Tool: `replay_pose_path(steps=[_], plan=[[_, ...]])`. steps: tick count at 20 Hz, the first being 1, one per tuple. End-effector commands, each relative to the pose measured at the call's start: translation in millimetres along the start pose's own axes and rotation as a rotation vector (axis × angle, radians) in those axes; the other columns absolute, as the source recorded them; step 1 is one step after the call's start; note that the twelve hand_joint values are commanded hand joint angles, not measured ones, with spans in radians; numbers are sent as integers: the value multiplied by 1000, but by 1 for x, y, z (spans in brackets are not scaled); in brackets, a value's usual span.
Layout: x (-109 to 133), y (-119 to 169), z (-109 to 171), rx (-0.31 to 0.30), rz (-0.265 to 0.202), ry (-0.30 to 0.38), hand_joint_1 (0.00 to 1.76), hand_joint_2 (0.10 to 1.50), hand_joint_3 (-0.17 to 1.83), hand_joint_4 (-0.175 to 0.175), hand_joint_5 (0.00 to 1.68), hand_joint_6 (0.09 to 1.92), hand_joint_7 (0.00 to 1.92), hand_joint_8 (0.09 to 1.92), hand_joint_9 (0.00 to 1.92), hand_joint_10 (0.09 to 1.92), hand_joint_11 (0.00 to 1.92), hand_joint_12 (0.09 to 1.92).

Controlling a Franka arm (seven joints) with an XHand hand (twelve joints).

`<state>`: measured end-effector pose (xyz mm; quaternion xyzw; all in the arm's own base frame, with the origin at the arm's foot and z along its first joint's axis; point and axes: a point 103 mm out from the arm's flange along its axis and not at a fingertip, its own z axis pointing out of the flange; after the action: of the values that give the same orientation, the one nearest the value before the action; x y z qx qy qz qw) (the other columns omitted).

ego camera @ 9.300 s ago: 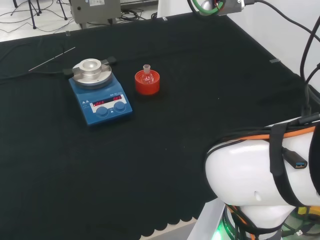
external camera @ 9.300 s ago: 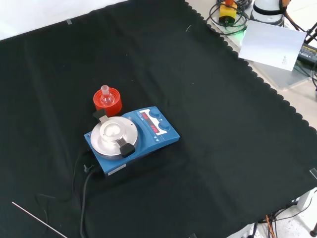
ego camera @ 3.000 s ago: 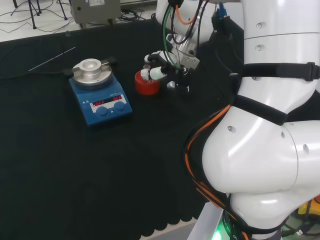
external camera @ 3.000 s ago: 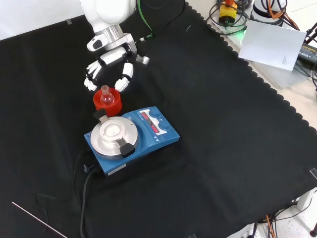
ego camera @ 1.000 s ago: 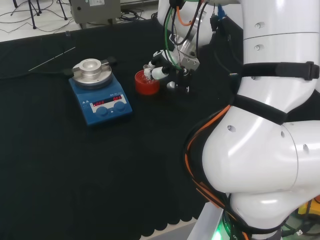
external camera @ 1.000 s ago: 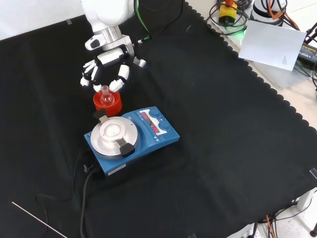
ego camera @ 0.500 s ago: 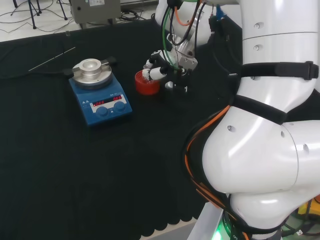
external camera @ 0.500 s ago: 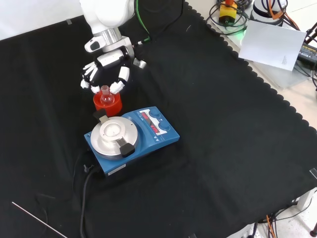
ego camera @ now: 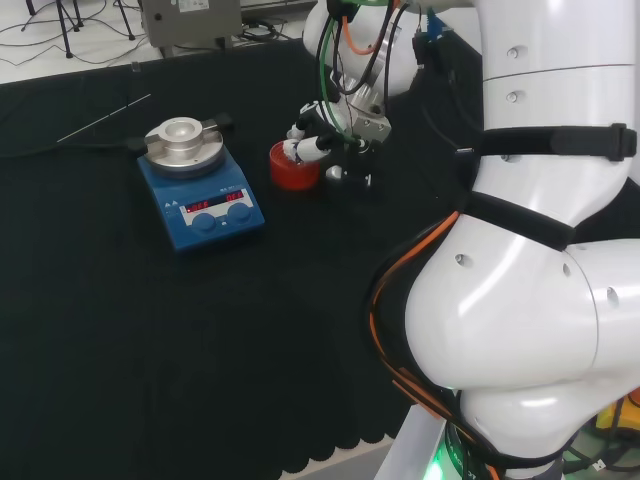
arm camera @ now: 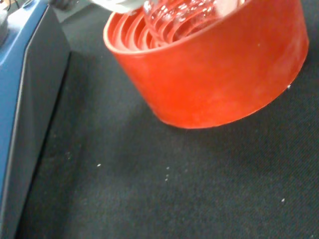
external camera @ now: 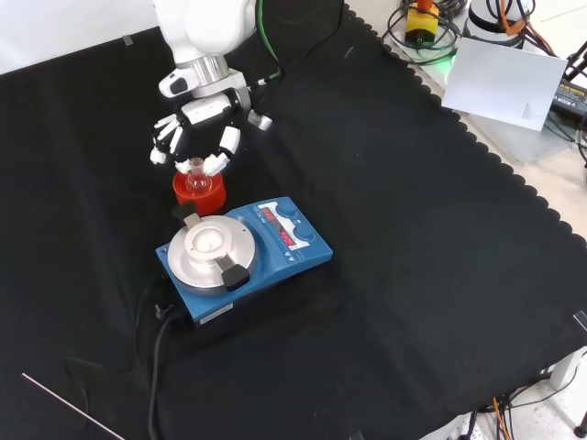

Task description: Pick up the round-bottom flask.

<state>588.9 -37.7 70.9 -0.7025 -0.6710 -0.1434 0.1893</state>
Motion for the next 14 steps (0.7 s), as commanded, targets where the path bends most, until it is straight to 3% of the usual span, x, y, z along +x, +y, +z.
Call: replay_pose_path(steps=[1, 10, 12, 14], plan=[[1, -2, -9, -118, 30, -34, 1000, 1009, 241, 163, 946, 1071, 379, 629, 472, 657, 7, 1332], [5, -2, -22, -101, 23, -10, 1004, 989, 296, 175, 951, 1103, 446, 611, 546, 625, 54, 1357], [5, -1, -21, -72, 14, -7, 1005, 1014, 260, 154, 932, 1119, 416, 614, 521, 631, 37, 1364], [7, -1, -18, -33, 10, -16, 934, 942, 287, 28, 808, 986, 355, 620, 465, 648, 10, 1340]])
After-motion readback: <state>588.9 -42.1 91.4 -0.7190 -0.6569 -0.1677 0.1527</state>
